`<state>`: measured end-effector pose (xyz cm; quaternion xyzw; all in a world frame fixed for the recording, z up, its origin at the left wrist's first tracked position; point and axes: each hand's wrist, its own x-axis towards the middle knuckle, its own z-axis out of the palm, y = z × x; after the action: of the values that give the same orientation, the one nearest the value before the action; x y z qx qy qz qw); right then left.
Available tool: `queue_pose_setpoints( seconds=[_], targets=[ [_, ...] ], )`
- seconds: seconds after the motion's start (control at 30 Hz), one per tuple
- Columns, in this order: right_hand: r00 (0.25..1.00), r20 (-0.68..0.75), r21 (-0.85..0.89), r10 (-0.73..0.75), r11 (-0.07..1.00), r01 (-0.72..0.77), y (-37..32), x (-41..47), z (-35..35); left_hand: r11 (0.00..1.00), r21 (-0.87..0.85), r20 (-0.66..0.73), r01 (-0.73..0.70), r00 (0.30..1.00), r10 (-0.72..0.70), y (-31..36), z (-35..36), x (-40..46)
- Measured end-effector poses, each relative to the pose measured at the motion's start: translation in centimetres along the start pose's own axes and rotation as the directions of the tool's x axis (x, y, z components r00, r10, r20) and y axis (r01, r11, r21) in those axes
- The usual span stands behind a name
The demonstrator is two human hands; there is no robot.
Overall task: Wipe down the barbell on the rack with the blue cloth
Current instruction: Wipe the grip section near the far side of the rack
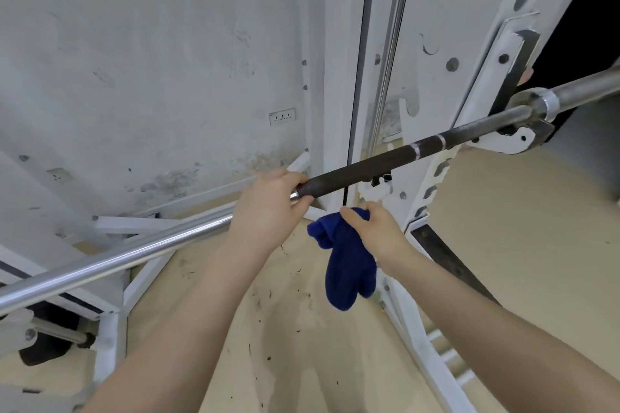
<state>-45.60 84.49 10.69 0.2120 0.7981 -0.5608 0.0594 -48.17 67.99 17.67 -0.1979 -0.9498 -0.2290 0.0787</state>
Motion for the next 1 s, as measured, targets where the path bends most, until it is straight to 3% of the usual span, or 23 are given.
queue_pose_setpoints(
  seconds=[0.03,0.07,0.13,0.2,0.3,0.43,0.5,0.6,0.7,0.8,0.93,1.0],
  targets=[
    [0.989,0.014,0.202,0.149,0.968,-0.148,0.0,0.1,0.7,1.000,-0.006,0.022,-0.011,1.000,0.012,-0.2,-0.1,0.1],
    [0.964,0.091,0.425,0.250,0.866,-0.264,-0.1,0.2,1.4,1.000,-0.002,0.040,-0.024,0.999,0.024,-0.3,-0.2,0.1],
    [0.938,0.237,0.748,0.254,0.568,-0.342,-1.2,0.2,2.6,0.999,0.023,0.066,-0.035,0.997,0.033,-0.5,-0.3,0.2],
    [0.948,0.266,0.864,0.176,0.393,-0.316,-3.0,0.3,3.7,0.998,0.055,0.083,-0.039,0.996,0.035,-0.6,-0.4,0.3],
    [0.969,0.244,0.884,0.037,0.404,-0.238,-5.2,0.2,6.0,0.997,0.053,0.095,-0.049,0.994,0.044,-0.6,-0.6,0.2],
    [0.978,0.207,0.867,0.006,0.461,-0.186,-6.2,-0.5,4.9,0.995,0.059,0.090,-0.075,0.994,0.070,-0.8,-0.6,0.1],
    [0.983,0.170,0.898,0.063,0.400,-0.181,-6.6,-0.2,3.8,0.995,0.061,0.090,-0.076,0.993,0.071,-1.0,-0.5,0.2],
    [0.952,0.148,0.951,0.269,0.227,-0.212,-6.7,0.7,4.2,0.995,0.066,0.077,-0.069,0.995,0.064,-1.1,-0.6,0.2],
    [0.927,0.228,0.947,0.297,0.155,-0.282,-6.5,0.8,6.2,0.991,0.120,0.095,-0.066,0.994,0.055,-0.6,-0.8,0.3],
    [0.948,0.246,0.919,0.203,0.262,-0.295,-6.6,0.1,6.6,0.979,0.189,0.114,-0.073,0.992,0.052,-0.3,-0.7,0.4],
    [0.979,0.159,0.930,0.127,0.313,-0.191,-6.8,-0.2,4.8,0.980,0.181,0.107,-0.078,0.993,0.059,-0.4,-0.8,0.3],
    [0.974,0.099,0.963,0.204,0.226,-0.145,-6.7,0.4,4.5,0.982,0.172,0.104,-0.082,0.993,0.065,-0.4,-0.9,0.3]
  ],
)
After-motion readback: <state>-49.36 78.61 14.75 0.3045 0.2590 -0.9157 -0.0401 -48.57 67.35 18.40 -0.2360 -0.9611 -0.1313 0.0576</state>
